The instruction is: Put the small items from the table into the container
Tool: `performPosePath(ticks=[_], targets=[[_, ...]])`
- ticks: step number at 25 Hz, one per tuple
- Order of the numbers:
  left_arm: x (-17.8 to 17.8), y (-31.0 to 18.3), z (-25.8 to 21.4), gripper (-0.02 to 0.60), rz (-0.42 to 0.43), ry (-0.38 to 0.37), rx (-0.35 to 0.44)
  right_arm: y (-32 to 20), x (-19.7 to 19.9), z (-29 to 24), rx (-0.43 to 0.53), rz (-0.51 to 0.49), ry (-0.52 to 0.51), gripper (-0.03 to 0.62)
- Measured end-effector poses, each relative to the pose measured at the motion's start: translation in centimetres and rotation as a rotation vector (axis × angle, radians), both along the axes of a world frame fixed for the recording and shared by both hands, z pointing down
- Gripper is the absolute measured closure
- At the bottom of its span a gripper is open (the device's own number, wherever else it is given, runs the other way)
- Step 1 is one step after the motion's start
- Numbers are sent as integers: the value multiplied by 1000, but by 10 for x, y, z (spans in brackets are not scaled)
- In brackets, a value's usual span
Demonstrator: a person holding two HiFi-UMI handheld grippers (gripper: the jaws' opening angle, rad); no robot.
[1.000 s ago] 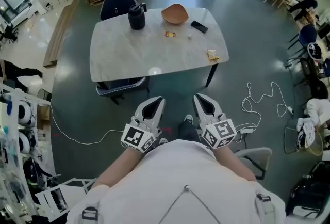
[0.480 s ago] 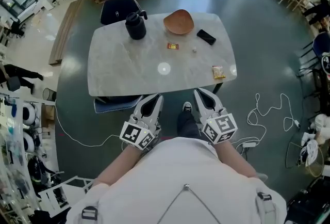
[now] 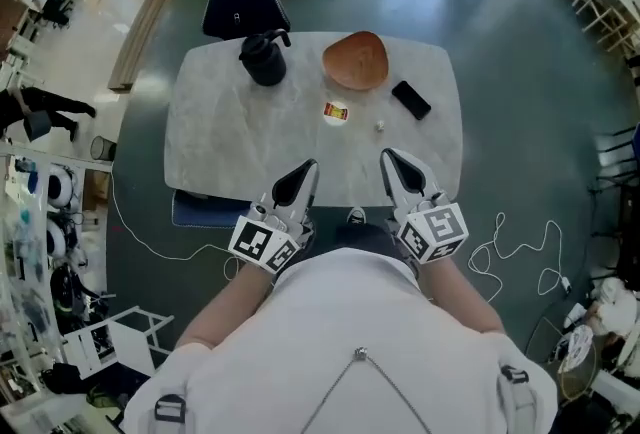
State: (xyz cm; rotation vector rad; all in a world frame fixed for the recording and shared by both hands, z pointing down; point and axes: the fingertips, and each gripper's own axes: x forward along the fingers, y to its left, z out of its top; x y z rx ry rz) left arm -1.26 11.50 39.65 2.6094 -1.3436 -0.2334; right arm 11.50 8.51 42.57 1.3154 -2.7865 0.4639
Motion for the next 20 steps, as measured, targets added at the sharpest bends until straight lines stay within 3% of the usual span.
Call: performPosePath(ticks=[6,15,20], targets=[[-10,-41,7,577,-55,0,-29,-46,-8,2,-11,-9,6,565],[-12,-73,-1,578,-19,-16,-8,-71,-9,8,-22,46,40,565],[-9,-82,9,578,27,14,-51,-77,12,26,-76,138,46,565]])
